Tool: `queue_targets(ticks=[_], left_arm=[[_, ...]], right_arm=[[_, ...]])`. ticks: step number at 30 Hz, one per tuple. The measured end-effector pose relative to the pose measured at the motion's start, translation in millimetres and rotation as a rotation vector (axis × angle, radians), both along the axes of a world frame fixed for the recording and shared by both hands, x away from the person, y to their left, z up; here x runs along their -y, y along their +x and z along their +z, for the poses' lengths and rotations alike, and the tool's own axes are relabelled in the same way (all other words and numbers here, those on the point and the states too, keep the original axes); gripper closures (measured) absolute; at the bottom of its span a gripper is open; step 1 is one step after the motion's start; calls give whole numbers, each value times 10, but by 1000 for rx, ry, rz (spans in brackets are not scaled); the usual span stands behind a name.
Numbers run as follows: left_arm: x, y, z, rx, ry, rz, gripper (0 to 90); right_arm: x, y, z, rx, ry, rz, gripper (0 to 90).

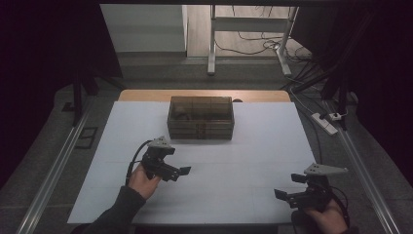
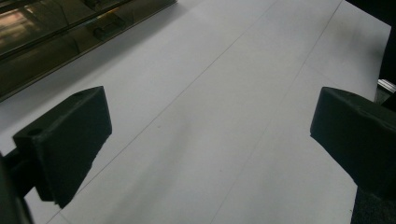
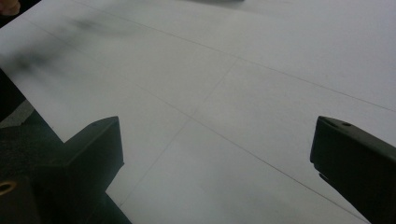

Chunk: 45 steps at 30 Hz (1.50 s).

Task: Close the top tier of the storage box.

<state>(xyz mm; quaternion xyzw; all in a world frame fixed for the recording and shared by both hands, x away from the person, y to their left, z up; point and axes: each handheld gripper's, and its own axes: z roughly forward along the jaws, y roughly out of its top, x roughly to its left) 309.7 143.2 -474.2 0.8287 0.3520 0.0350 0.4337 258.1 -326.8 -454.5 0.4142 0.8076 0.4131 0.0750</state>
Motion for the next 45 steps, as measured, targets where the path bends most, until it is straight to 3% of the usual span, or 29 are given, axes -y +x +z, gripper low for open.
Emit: queue_targets(ticks=[32,45], left_arm=[[-359,-328,-6,-5,-2,86,0],[-598,-532,-6,-7,-4,143,0]], right_arm=[[0,6,-1,-7,0,2,27],[0,5,-1,-6,-1,1,26]])
